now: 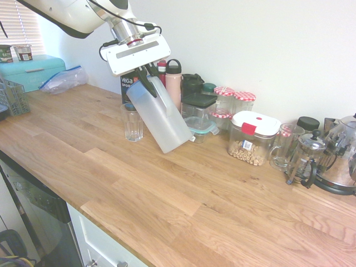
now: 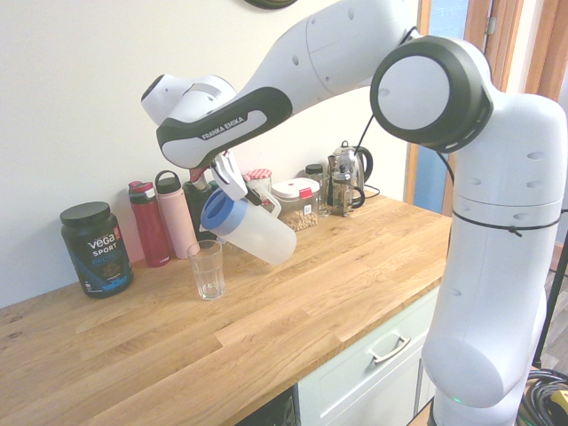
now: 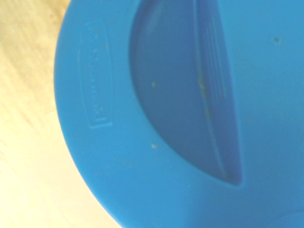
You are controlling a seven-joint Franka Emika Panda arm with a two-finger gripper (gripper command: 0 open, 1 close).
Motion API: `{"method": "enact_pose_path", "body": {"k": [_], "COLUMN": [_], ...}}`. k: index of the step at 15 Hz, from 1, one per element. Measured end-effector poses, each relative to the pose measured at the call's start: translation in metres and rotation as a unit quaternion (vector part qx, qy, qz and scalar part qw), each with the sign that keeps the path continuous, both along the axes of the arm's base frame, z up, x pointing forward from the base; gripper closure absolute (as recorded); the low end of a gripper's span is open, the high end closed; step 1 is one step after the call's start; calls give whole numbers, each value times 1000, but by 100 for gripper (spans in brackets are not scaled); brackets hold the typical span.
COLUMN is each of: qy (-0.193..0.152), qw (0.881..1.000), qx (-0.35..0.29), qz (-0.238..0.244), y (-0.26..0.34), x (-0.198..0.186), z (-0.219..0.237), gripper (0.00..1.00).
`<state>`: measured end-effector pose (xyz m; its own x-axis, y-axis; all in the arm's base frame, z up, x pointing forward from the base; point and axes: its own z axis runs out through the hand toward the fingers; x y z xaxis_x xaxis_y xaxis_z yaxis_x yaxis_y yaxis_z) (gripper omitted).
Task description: Pour me some water
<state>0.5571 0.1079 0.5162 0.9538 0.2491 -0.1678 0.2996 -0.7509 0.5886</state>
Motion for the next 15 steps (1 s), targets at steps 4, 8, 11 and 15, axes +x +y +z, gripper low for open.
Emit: {"method": "enact_pose_path", "body": {"k": [4, 8, 11, 15], "qy": [8, 16, 16, 12], "qw": [1000, 999, 999, 999], "qx": [-22, -40, -47, -46], "qz": [4, 7, 9, 6], "y": [4, 1, 4, 2], "x": [0, -3, -4, -4], "z": [-8, -19, -22, -20], "gripper": [100, 100, 100, 100]}}
